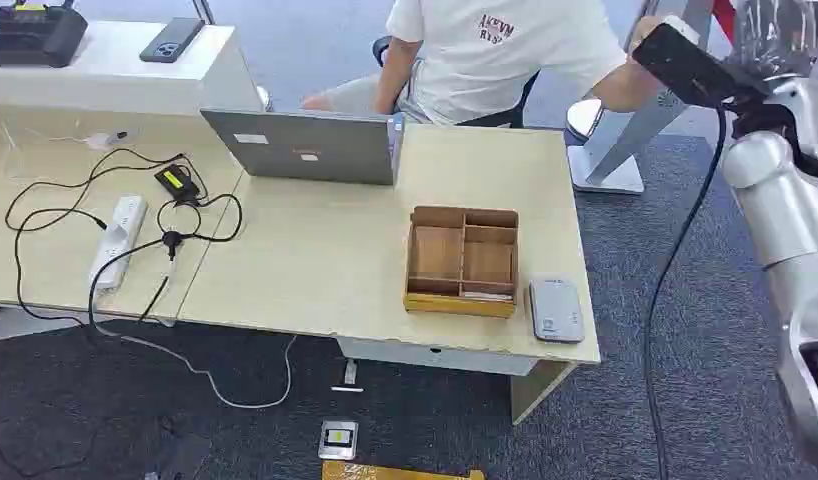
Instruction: Pass the card to the sensor for recognition and then transmit it.
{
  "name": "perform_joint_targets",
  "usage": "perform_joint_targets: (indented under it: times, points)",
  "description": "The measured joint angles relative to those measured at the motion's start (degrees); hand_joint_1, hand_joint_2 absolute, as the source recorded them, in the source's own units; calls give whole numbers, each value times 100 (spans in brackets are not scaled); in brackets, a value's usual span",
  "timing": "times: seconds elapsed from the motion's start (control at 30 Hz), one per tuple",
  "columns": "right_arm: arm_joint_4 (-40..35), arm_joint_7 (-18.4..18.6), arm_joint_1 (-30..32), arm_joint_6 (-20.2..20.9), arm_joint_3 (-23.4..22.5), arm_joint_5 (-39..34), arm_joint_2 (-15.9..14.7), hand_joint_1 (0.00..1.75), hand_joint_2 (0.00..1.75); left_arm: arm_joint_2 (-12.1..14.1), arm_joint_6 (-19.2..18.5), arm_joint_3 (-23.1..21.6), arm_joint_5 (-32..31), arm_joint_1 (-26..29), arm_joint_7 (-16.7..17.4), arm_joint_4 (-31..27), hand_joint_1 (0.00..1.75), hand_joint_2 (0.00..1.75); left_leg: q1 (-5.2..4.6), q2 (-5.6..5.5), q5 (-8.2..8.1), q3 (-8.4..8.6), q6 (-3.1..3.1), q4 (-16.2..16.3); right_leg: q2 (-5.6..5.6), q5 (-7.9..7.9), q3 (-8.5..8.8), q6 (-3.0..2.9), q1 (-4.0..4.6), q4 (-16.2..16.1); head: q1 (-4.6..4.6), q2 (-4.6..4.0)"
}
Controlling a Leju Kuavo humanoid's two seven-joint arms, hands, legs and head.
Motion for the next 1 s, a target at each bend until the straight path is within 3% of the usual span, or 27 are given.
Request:
perform_joint_targets:
  times: [0.13,0.17,0.2,0.23,0.4,1.0]
  points:
    - [260,-37,-95,-63,125,-44,55,0,175,7,2,-17,-17,4,20,0,0,175,0,1,0,0,0,1,0,1,0,-1,0,0,0,0]
    - [308,-65,-115,-96,146,-81,68,23,175,7,2,-22,-22,5,22,0,0,175,0,1,0,0,0,1,0,1,0,0,0,0,0,0]
    - [348,-83,-131,-133,162,-120,81,157,175,7,2,-26,-33,6,20,0,0,175,0,1,0,0,0,1,0,1,-1,0,0,0,2,0]
    - [396,-103,-149,-182,182,-158,101,175,175,7,2,-31,-33,7,20,0,0,175,0,1,0,0,0,1,0,1,-1,-1,0,0,2,0]
    - [560,-212,-219,-348,252,-330,138,175,175,7,7,-39,-35,23,15,2,0,175,0,1,0,1,0,1,0,1,-1,0,0,-1,0,0]
    - [726,-389,-277,-319,363,-654,219,175,175,7,9,-42,39,37,98,4,0,175,0,6,0,4,0,2,1,2,0,0,0,-1,0,0]
